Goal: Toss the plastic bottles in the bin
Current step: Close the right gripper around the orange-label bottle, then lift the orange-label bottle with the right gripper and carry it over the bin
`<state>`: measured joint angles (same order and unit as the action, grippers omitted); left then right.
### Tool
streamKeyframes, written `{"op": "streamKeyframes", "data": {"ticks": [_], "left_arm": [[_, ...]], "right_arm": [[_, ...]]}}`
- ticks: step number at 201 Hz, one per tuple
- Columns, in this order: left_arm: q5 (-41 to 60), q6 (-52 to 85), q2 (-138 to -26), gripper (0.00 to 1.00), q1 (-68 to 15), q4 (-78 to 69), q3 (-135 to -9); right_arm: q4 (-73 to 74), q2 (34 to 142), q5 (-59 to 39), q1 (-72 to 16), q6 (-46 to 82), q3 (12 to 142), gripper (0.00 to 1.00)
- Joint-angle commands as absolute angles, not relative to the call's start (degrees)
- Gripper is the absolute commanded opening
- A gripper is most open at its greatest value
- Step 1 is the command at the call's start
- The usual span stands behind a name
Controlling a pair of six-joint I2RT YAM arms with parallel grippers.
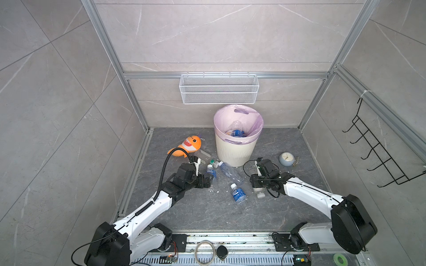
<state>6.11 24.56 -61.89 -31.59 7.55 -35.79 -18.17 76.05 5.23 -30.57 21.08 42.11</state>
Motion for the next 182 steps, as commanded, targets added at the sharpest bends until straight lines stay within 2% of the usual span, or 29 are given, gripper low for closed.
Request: {"op": "streamKeyframes", "data": {"ticks": [1, 107, 182], "left_arm": [[5.99, 25.67, -60.56, 1.0, -31.99, 7.72, -35.54], [5.5, 25.12, -61.18, 1.0, -32.65, 8.76, -36.48], [5.1, 24.79, -60.71, 1.0, -32.78, 9.22, -36.29]], "right_arm": [[-17.76, 71.05, 6.62, -32.05, 22.05, 40.47, 0.35], [-22.68, 49.43, 17.71, -43.43, 21.14, 40.58, 0.35], [-27.49, 44.73, 20.37, -47.37, 19.71, 50.58, 0.35]]}}
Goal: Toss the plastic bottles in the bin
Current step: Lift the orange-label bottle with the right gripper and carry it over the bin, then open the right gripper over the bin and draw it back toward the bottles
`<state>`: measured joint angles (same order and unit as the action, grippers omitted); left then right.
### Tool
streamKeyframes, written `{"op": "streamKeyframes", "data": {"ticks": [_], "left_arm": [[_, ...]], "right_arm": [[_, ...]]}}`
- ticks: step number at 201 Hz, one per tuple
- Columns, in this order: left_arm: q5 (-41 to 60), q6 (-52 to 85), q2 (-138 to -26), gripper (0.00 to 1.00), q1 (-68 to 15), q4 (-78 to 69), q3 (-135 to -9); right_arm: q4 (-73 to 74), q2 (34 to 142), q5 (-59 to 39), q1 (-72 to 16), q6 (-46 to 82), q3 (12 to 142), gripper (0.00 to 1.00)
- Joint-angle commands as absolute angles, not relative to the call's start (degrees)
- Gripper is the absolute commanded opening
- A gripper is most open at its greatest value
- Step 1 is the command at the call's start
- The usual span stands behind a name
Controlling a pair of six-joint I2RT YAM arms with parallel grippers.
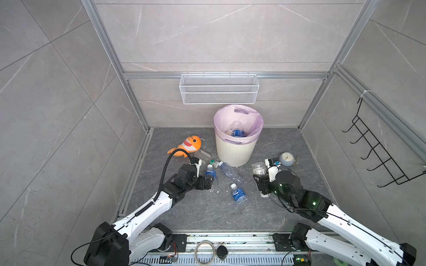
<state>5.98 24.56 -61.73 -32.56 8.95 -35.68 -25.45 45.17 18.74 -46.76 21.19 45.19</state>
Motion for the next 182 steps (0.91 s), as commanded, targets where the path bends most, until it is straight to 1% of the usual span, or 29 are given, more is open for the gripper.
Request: {"op": "streamKeyframes", "data": {"ticks": [1, 27, 60, 84, 103, 115, 118, 122, 126, 132, 136, 151, 157, 167, 182], "left_arm": [[5.1, 24.79, -60.72, 1.0, -32.78, 9.18, -36.29], [5.27, 24.63, -61.25, 1.0, -32.86, 8.88, -36.24], [5.2, 24.26, -61.28, 1.0, -32.8, 8.88, -36.35], [5.32, 24.24, -61.22, 1.0, -32.84, 8.8, -36.24], [5.34, 24.56, -61.12, 1.0, -32.8, 8.59, -35.81], [5.2, 24.76, -60.93, 1.0, -32.87, 8.33, -35.58], [5.19, 24.9, -60.96, 1.0, -32.87, 8.29, -35.51], [5.13, 24.92, -60.93, 1.0, -32.87, 8.18, -35.43], [5.1, 24.96, -60.9, 1.0, -32.85, 8.17, -35.43], [5.01, 24.96, -60.86, 1.0, -32.83, 8.2, -35.38], [5.09, 25.03, -60.86, 1.0, -32.92, 8.18, -35.44], [5.02, 25.2, -60.69, 1.0, -33.11, 8.56, -35.61], [4.81, 25.21, -60.56, 1.0, -33.23, 8.86, -35.7], [4.39, 25.31, -60.22, 1.0, -33.47, 9.16, -35.77], [3.89, 25.41, -60.12, 1.0, -33.85, 9.66, -35.84]], "right_arm": [[-27.54, 44.78, 20.29, -47.37, 19.65, 50.96, 0.35], [-29.5, 48.67, 20.66, -47.46, 17.88, 59.12, 0.35], [-31.98, 57.86, 24.26, -47.46, 16.83, 72.25, 0.35], [-33.47, 68.22, 26.48, -46.9, 12.83, 86.06, 0.35], [-33.52, 77.64, 22.74, -43.4, 11.01, 98.29, 0.35], [-34.14, 84.57, 19.73, -39.51, 10.75, 107.3, 0.35], [-34.59, 86.82, 19.32, -38.61, 10.77, 109.92, 0.37], [-35.32, 89.64, 18.86, -37.29, 10.7, 113.53, 0.42], [-36.34, 92.56, 18.46, -36.19, 10.49, 117.46, 0.51], [-38.59, 97.59, 17.48, -34.56, 10.23, 124.11, 0.68], [-40.95, 100.99, 16.92, -33.63, 10.27, 129.4, 0.75], [-50.02, 111.65, 17.74, -32.05, 10.31, 146.99, 0.94], [-52.79, 114.92, 17.75, -31.87, 10.22, 153.26, 0.99], [-55.9, 118.34, 17.98, -31.75, 10.2, 159.93, 0.99], [-57.04, 119.59, 18.03, -31.6, 10.26, 161.86, 0.99]]}}
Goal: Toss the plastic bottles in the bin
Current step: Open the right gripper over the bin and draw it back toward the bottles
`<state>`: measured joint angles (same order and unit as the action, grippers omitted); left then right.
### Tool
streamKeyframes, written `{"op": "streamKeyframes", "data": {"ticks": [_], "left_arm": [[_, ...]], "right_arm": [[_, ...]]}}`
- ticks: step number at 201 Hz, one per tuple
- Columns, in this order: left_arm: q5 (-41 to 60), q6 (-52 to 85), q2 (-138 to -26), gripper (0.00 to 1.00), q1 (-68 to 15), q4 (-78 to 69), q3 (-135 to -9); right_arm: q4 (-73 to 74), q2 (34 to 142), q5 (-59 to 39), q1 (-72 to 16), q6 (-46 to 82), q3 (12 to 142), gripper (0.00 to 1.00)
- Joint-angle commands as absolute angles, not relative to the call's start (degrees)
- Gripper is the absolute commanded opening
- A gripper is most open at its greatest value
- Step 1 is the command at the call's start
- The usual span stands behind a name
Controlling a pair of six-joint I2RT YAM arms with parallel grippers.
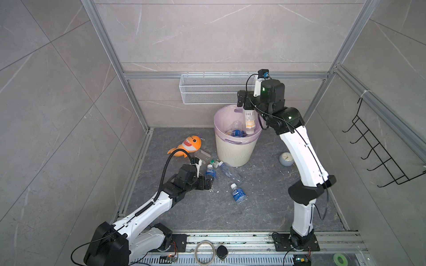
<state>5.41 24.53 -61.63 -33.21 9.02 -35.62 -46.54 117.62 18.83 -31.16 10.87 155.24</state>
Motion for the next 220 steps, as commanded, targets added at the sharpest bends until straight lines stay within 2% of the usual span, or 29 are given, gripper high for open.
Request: {"op": "streamKeyframes", "data": {"ticks": [1, 23, 40, 51, 102, 163, 220], "left_arm": [[3.84, 25.45, -60.12, 1.0, -33.89, 9.71, -35.85], [2.55, 25.57, -60.12, 1.0, -34.95, 10.45, -36.0], [1.85, 25.66, -60.46, 1.0, -35.78, 10.6, -35.99], [1.77, 25.75, -61.0, 1.0, -36.14, 10.59, -36.21], [0.63, 26.36, -63.71, 1.0, -36.87, 11.41, -37.53], [-0.87, 26.37, -67.92, 1.0, -37.02, 12.52, -40.46], [-0.45, 26.02, -74.76, 0.99, -37.03, 12.23, -44.14]], "right_arm": [[-57.04, 119.56, 17.98, -31.62, 10.27, 161.74, 0.99], [-53.45, 112.87, 16.35, -31.6, 11.37, 150.1, 0.99], [-38.66, 100.47, 13.36, -31.55, 11.78, 125.82, 0.99], [-33.03, 93.64, 12.11, -31.58, 12.22, 115.53, 0.99], [-29.68, 77.04, 8.18, -31.68, 15.87, 88.04, 0.99], [-26.97, 64.63, 6.5, -31.82, 17.84, 65.88, 0.99], [-24.02, 59.59, 6.62, -32.43, 18.02, 53.79, 0.99]]}}
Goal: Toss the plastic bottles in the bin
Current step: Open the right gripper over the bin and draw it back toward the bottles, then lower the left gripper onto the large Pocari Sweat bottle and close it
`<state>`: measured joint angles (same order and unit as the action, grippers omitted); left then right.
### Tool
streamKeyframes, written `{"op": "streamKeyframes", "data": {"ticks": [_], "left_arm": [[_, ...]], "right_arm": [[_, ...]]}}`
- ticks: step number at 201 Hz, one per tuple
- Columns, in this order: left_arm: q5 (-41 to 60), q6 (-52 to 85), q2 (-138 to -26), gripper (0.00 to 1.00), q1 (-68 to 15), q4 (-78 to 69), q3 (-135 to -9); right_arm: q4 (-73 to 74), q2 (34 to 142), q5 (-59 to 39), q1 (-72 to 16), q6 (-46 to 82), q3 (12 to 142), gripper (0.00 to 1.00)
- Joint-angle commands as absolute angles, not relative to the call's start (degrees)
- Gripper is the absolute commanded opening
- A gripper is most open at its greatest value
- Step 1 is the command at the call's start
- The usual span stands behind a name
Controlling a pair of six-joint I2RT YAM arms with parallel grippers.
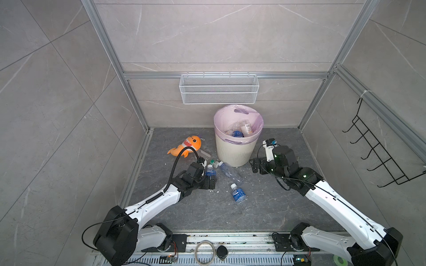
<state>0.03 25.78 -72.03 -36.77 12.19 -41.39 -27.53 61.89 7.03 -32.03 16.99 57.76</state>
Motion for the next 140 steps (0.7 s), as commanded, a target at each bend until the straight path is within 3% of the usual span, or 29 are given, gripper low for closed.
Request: {"op": "streamKeyframes", "data": {"ticks": [1, 75, 140], "left_arm": [[-0.44, 26.02, -74.91, 0.99, -37.06, 12.22, -44.22], [-1.77, 25.85, -82.24, 0.99, -37.03, 13.87, -47.64], [-1.77, 26.52, -88.09, 0.98, -37.02, 13.71, -50.32]], "right_arm": [[-23.88, 59.55, 6.6, -32.43, 18.02, 53.53, 0.99], [-14.67, 55.08, 3.69, -32.63, 19.07, 37.87, 0.99], [-10.9, 54.29, 4.04, -32.76, 20.19, 32.06, 1.0]]}}
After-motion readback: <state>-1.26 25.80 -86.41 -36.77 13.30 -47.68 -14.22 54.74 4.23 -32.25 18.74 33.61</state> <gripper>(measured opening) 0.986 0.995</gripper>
